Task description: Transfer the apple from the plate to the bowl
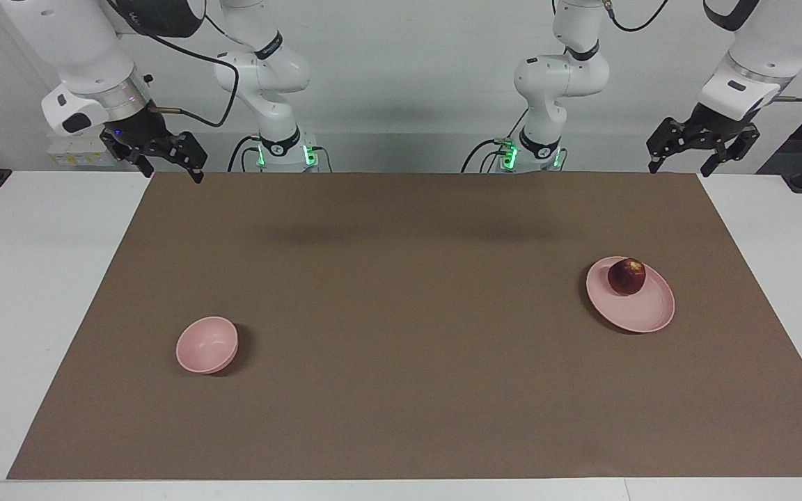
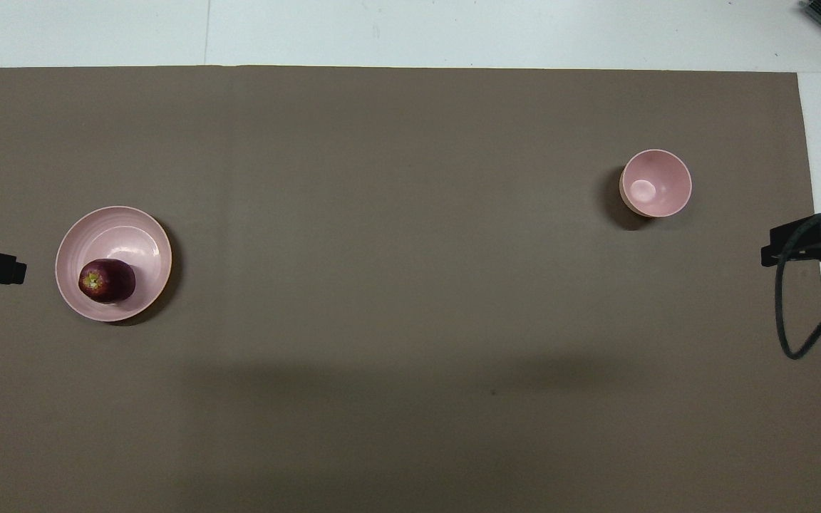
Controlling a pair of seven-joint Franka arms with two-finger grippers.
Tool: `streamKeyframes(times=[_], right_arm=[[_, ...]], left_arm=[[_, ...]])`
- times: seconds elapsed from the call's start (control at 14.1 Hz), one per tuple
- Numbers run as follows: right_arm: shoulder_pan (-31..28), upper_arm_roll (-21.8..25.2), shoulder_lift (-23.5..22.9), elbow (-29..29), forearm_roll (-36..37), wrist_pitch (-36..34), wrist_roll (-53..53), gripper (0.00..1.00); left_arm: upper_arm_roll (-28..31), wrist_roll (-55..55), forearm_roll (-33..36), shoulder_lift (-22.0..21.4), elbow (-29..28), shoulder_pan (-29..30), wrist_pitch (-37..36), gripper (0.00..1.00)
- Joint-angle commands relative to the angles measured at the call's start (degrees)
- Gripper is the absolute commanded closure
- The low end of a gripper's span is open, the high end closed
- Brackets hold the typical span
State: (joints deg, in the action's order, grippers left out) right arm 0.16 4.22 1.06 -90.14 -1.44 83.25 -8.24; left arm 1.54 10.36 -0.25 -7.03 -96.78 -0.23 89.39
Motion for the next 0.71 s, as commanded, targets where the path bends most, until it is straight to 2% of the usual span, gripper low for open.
streamKeyframes(times=[0.0, 0.21, 0.43, 0.64], right_arm=[[0.2, -0.9, 1.8, -1.9, -3.2, -0.4, -6.6, 0.00], [1.9, -1.0, 1.7, -3.0, -3.7, 0.7, -11.4, 0.00], [4.0, -1.5, 1.1, -3.3, -4.8, 3.6, -15.2, 0.00], [4.1, -1.7, 1.1, -3.9, -4.5, 4.9, -14.4, 0.00]], left_arm=[[-0.3, 2.1, -0.5, -2.0, -5.7, 0.8, 4.3, 0.00], [-0.3, 2.9, -0.5, -2.1, -14.4, 1.3, 16.0, 0.00], [-0.3, 3.4, -0.6, -1.7, -20.1, 2.9, 23.9, 0.00], [-0.3, 4.0, -0.6, 0.1, -25.3, 3.8, 33.4, 0.00]])
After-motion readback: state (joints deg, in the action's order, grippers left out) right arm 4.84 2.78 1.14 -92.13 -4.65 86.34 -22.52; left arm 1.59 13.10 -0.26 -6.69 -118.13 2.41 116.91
